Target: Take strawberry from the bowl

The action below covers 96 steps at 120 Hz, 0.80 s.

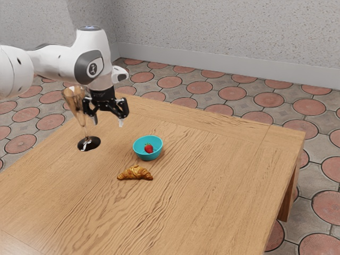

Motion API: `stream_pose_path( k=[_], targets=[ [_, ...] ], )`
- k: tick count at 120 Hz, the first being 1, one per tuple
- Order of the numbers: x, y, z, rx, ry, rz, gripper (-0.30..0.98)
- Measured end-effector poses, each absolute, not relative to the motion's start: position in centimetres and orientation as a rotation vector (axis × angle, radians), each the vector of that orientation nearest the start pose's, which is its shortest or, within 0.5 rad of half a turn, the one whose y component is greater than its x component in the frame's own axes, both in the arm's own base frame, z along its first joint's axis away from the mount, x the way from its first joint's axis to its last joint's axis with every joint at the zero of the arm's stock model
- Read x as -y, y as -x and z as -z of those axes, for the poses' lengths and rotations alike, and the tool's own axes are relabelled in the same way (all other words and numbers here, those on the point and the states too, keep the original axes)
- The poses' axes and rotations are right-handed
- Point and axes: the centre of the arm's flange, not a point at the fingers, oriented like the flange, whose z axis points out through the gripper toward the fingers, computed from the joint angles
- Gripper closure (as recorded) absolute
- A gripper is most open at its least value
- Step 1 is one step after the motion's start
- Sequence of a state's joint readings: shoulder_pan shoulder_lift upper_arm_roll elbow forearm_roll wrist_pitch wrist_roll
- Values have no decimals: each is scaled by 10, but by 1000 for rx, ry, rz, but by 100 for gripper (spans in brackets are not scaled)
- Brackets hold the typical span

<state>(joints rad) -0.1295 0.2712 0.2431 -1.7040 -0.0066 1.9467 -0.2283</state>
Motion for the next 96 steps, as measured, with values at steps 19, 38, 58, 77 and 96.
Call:
stream_pose_path(
  k=[19,38,58,77,96],
  targets=[
    [-62,-646,-408,621,3023,40,2],
    [-62,-661,-377,685,2998,70,2],
    [-52,-674,-363,712,2989,109,2],
    [-41,-679,-361,758,3005,140,5],
    [-34,-699,-351,780,3006,174,13]
  ],
)
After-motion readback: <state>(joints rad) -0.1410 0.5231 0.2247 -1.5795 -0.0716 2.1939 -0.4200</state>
